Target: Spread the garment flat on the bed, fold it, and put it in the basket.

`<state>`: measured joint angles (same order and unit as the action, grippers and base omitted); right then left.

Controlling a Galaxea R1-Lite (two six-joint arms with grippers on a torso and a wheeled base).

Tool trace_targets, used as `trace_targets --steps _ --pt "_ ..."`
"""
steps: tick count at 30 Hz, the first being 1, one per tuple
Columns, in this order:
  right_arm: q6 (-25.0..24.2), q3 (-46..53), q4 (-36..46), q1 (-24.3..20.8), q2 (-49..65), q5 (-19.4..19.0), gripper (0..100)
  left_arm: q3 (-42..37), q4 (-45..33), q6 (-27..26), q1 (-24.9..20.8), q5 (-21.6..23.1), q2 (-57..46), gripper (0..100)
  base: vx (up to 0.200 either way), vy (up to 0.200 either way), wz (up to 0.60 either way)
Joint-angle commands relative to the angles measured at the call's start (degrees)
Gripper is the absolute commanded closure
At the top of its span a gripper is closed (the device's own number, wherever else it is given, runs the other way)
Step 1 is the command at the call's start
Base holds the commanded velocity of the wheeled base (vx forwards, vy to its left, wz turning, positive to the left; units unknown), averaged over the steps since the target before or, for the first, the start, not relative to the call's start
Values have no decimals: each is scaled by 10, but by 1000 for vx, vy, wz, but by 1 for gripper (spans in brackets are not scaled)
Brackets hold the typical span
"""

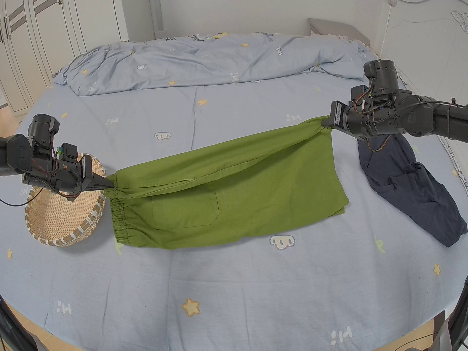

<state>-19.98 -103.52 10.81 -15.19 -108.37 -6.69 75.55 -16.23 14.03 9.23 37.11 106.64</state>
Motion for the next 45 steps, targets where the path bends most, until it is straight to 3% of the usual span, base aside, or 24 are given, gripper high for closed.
trace_targets --steps 1,20,21,22,23,37,45 --pt "-1 -1 -3 0 -18 0 100 0 1 0 4 -6 10 100 0 0 0" --pt "8 -15 -20 -1 -54 -1 100 0 26 0 2 -27 34 100 0 0 0" --pt "8 -15 -20 -1 -54 -1 0 0 26 0 2 -27 34 100 0 0 0" --pt "8 -15 -20 -3 -55 -1 0 1 26 0 0 -27 37 100 0 0 0" --pt "8 -15 -20 -5 -58 -1 0 3 26 0 -4 -27 38 0 0 0 0" --pt "6 14 -19 1 -52 -1 0 -37 36 13 -85 -37 -31 0 0 0 0" --pt "4 20 -19 1 -41 -1 0 -25 37 18 -88 -38 2 0 0 0 0"
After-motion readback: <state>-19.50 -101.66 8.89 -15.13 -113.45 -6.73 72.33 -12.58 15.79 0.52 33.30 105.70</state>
